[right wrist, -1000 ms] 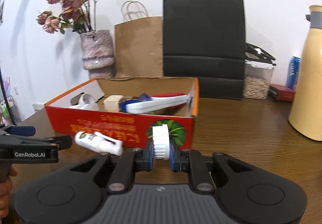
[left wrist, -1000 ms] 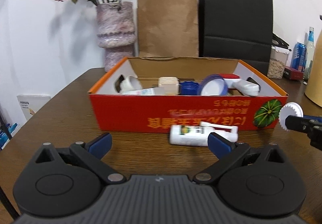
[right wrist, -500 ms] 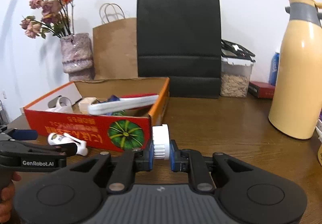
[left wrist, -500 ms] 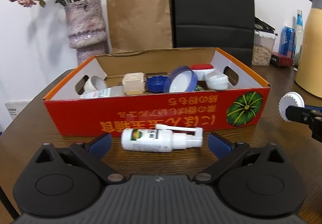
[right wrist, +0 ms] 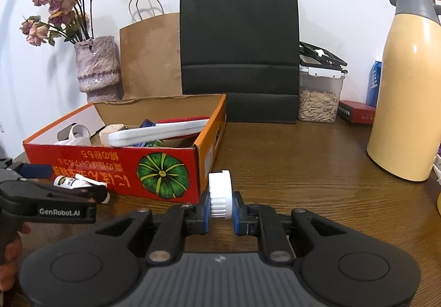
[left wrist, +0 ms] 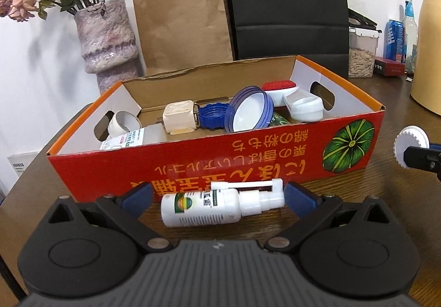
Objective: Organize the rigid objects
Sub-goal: 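Grasp the white spray bottle with the left tool while the right tool holds the cap, then carry the spray bottle and white cap over the red box with both tools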
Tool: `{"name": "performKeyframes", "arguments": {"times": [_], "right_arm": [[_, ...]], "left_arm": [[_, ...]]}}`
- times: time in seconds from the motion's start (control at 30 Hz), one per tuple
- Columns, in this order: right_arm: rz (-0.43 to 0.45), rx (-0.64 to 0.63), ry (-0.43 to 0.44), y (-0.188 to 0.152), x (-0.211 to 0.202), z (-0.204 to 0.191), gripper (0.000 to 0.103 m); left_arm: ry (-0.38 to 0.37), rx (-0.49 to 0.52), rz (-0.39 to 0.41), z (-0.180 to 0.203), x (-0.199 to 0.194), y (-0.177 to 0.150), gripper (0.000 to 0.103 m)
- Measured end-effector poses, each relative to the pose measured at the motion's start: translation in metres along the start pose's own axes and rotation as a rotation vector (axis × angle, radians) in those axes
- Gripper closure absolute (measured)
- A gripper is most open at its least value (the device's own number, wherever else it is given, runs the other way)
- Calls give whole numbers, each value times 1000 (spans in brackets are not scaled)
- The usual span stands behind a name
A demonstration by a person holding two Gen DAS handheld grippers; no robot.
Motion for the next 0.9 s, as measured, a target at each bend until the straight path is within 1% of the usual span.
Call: {"name": "performKeyframes", "arguments": {"times": [0.23, 0.3, 0.37, 0.43, 0.47, 0.53, 0.57, 0.6, 0.67, 0.77, 0.83, 0.87, 0.9], "right_arm": [[-8, 1, 1, -2, 1, 0, 88], [-9, -2, 1, -2, 2, 0, 88], [-11, -3, 2, -3, 2, -1, 88], [-11, -3, 2, -3, 2, -1, 88], [-11, -3, 2, -3, 2, -1, 88], [-10, -4, 2, -2, 2, -2, 88], [-10, -5, 3, -3, 2, -2, 88], [-9, -6, 3, -3, 2, -2, 88], [-8, -7, 4, -3, 2, -3, 88], [-7, -8, 4, -3, 1, -3, 88], [-7, -8, 5, -3, 1, -4, 88], [-6, -9, 5, -3, 0, -4, 88], [-6, -10, 6, -3, 0, -4, 88]], "left_arm": [[-19, 4, -36, 0, 12, -5, 0], [-36, -4, -53, 0, 15, -7, 0], [-45, -11, -53, 0, 16, -7, 0], [-49, -16, -49, -1, 15, -6, 3], [-47, -17, -47, -1, 15, -6, 6], [-48, -18, -44, -2, 13, -5, 16], [-57, -22, -48, -1, 13, -6, 30], [-71, -26, -56, 0, 14, -7, 40], [-83, -27, -60, 2, 13, -8, 44], [-80, -26, -57, 2, 13, -9, 43], [-66, -21, -57, 0, 12, -9, 28], [-61, -19, -54, -1, 11, -8, 16], [-59, -20, -47, -3, 8, -7, 6]]}}
Point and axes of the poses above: each gripper's, at about its wrist camera, not at the fingertips, and x roughly the way its jaws point, z to its right, y to its top, the point moved 10 cm from there along x, roughly the way its jaws point, and after that the axes turned 12 degrees about z, right-handed, at the moved point
